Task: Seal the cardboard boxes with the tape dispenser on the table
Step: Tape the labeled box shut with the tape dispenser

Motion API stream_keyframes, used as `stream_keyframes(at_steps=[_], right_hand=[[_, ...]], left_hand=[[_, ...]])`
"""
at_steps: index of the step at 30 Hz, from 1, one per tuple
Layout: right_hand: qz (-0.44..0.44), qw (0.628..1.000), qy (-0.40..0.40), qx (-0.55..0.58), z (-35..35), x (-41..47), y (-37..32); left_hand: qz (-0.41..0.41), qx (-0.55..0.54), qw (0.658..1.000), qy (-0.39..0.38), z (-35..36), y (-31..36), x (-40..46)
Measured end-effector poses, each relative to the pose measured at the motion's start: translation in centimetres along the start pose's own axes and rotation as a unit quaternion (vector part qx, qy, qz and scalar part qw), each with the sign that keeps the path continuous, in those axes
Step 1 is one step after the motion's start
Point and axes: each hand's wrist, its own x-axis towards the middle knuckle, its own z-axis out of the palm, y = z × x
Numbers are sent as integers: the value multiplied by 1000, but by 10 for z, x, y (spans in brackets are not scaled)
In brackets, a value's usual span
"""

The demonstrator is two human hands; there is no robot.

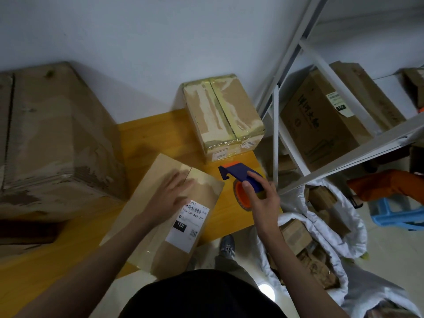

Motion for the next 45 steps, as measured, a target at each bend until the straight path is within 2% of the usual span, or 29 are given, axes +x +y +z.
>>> stream_keyframes(at_steps=[3, 6, 11, 17, 21, 25, 30, 36, 40, 45], right_hand=[[19, 999, -12, 28, 7, -1, 2], [30, 997, -31, 60, 15, -2, -1], [56, 992, -45, 101, 22, 0, -12], [79, 986, -88, 120, 24, -1, -12], [145, 972, -99, 155, 28, -2, -3], [209, 947, -105, 220, 38, -10, -5], [277, 921, -151, 229, 56, -25, -3], [260, 928, -176, 200, 80, -35, -5], [246, 935, -176, 187, 89, -33, -9], [205, 952, -156, 166, 102, -23, -8]], left_hand=[[68, 176, 978, -88, -8, -27, -37], [75, 235, 964, -100, -11, -34, -54], [20, 226, 972, -67, -8, -27, -49], [-123, 203, 970, -45, -6, -18, -29], [-192, 159, 968, -11, -9, -15, -16], [-205, 117, 971, -31, -20, -11, -16], [-213, 131, 966, -69, -30, -20, -60], [-184, 77, 975, -95, -42, -25, -109], [-195, 65, 977, -61, -34, -21, -111], [-213, 67, 973, -61, -29, -23, -106]])
